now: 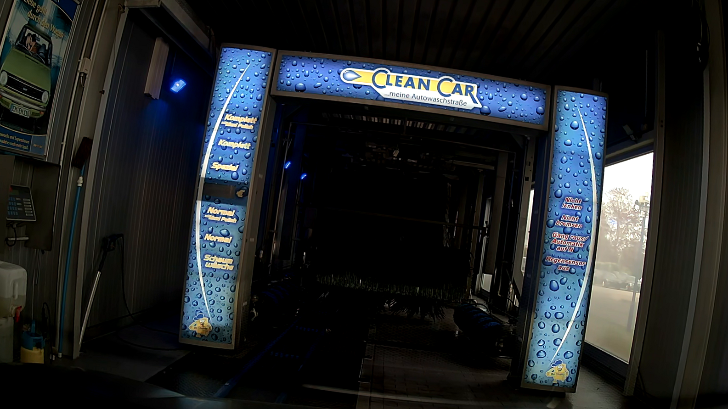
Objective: Follow the waypoints while adhering to traffic rules and regulations
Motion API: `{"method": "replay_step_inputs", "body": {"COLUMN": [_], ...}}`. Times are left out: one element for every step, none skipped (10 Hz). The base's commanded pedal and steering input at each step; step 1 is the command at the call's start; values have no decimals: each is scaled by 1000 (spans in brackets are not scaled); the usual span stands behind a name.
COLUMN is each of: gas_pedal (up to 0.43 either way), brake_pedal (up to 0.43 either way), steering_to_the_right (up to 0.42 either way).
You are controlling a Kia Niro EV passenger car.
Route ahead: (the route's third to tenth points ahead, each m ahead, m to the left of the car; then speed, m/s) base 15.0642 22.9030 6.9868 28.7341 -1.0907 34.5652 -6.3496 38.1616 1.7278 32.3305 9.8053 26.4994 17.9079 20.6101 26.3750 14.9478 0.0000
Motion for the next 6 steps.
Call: {"method": "replay_step_inputs", "body": {"gas_pedal": [0,0,0,0,0,0], "brake_pedal": [6,0,0,0,0,0], "steering_to_the_right": [-14,-14,-14,-14,-14,-14]}}
